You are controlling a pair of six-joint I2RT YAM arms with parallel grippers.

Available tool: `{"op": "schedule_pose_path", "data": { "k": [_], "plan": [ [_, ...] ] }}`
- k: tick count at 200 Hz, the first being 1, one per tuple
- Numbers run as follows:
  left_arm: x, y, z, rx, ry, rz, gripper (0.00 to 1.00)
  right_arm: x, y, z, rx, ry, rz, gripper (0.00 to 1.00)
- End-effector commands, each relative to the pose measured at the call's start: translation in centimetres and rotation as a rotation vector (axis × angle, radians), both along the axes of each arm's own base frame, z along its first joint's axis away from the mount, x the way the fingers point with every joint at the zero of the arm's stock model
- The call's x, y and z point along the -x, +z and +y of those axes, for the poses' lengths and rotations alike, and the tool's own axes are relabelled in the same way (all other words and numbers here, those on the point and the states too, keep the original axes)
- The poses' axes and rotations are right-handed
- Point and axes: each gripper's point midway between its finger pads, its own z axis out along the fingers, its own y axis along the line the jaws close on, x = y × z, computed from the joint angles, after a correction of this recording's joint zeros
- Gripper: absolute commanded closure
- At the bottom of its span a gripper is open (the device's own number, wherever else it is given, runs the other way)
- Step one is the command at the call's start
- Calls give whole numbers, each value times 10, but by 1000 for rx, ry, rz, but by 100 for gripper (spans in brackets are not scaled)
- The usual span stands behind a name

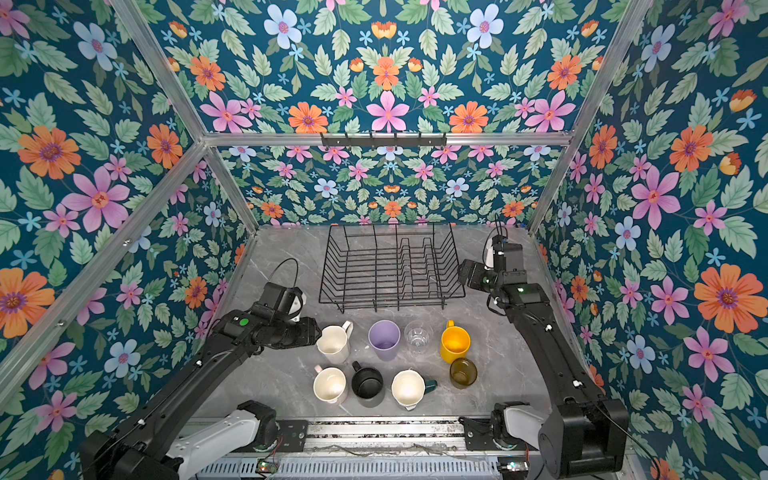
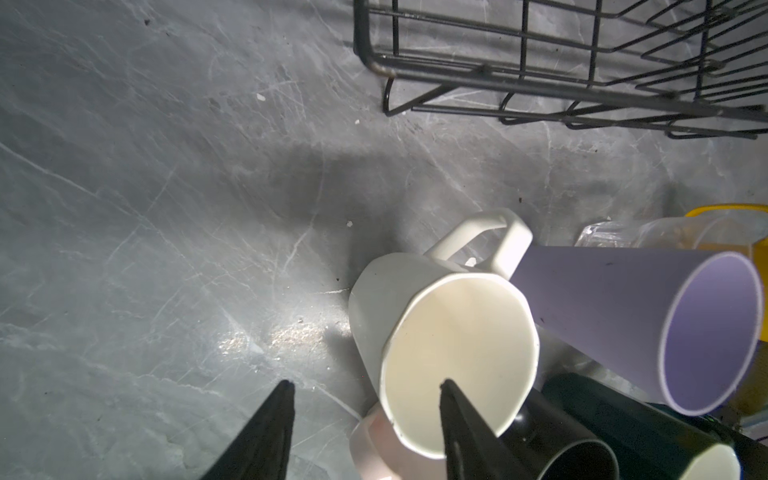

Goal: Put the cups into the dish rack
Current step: 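Lower the left gripper onto the cream mug and grasp its rim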

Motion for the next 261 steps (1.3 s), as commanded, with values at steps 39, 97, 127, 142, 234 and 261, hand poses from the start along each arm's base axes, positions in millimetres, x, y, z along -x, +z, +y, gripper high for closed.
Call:
{"op": "schedule_pose_path", "data": {
  "k": [39, 97, 127, 142, 234, 261],
  "plan": [
    [-8, -8, -11, 16, -29, -2, 48, -3, 0, 2, -16, 2, -14, 4],
    [-11, -18, -15, 2, -39, 12, 55, -3, 0, 5, -20, 20, -17, 4],
    [-14, -22, -18, -2, -41, 15, 57, -1, -4, 5, -17, 25, -11, 4],
    [-14, -24, -18, -9, -42, 19, 60, -1, -4, 6, -15, 29, -10, 4],
    [-18, -33, -26, -9, -56, 32, 79, -1, -11, 7, -15, 39, -3, 4],
    [-17, -34, -27, -14, -66, 36, 88, -2, -13, 7, -17, 39, -2, 4]
  ]
}}
